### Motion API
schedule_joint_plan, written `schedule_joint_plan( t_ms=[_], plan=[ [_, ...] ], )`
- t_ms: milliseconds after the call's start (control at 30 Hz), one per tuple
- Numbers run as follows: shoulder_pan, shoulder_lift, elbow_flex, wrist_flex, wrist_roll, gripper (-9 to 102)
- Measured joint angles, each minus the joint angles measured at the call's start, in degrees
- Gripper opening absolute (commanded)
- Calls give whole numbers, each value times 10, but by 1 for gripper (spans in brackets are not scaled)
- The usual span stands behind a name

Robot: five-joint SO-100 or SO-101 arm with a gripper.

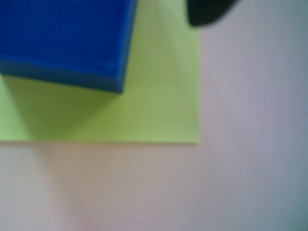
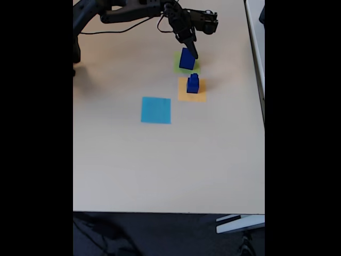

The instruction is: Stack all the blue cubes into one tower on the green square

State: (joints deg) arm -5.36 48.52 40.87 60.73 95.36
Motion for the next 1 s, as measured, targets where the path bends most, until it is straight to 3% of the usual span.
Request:
schedule_joint_plan(
  t_ms=[400, 1000],
  plan=[
    [-1, -50, -39, 71, 16, 36],
    [-1, -50, -41, 74, 4, 30]
  ],
)
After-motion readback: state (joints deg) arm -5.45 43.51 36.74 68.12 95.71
